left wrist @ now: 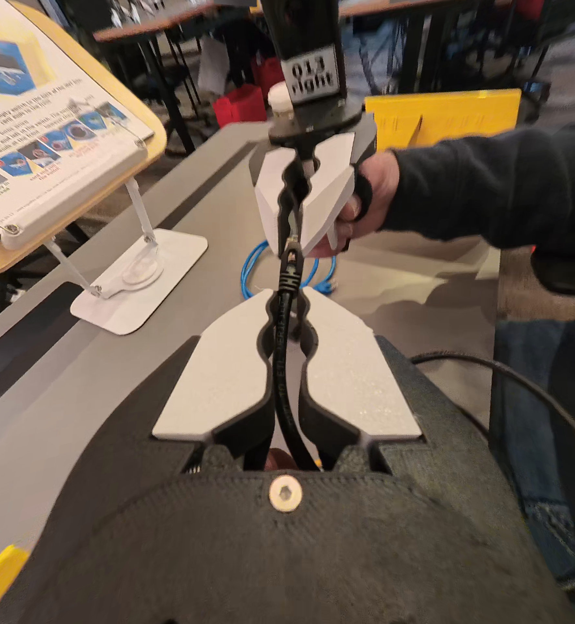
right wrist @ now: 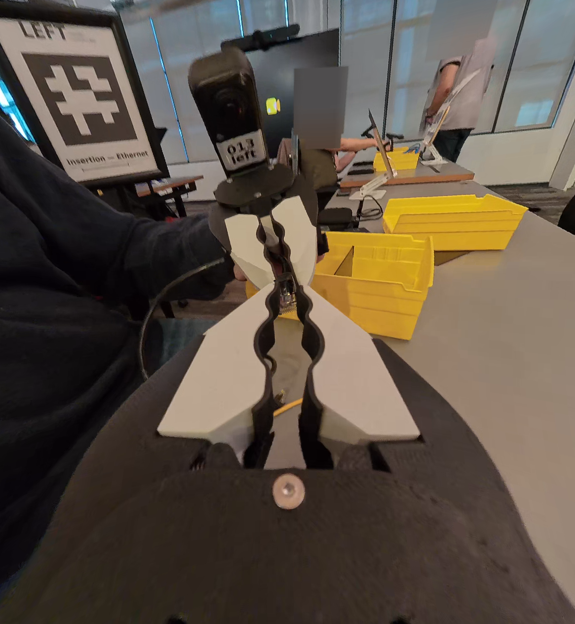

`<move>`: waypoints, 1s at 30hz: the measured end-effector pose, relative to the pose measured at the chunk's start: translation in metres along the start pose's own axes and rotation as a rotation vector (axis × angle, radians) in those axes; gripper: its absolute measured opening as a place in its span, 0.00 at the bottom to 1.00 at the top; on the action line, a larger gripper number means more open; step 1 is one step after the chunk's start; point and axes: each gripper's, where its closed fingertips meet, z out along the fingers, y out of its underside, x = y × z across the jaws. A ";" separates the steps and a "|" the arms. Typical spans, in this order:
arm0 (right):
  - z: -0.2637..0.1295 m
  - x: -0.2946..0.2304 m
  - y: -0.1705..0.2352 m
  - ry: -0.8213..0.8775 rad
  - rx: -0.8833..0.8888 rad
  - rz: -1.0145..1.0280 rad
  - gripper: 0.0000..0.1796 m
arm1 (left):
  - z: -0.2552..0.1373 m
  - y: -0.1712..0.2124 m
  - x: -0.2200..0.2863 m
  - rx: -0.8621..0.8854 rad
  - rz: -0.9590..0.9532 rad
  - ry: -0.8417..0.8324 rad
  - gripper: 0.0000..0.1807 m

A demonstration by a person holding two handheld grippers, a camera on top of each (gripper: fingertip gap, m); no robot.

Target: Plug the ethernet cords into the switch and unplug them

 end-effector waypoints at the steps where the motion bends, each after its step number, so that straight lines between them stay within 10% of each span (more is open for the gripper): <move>1: -0.001 0.000 -0.003 -0.007 0.024 0.009 0.05 | 0.000 -0.004 0.000 0.048 -0.027 -0.001 0.06; 16: -0.009 -0.005 -0.017 -0.060 0.153 0.051 0.04 | 0.000 -0.029 0.004 0.411 -0.168 -0.009 0.06; 30: -0.010 -0.003 -0.014 -0.097 0.150 0.160 0.05 | 0.002 -0.025 0.003 0.341 0.025 -0.121 0.06</move>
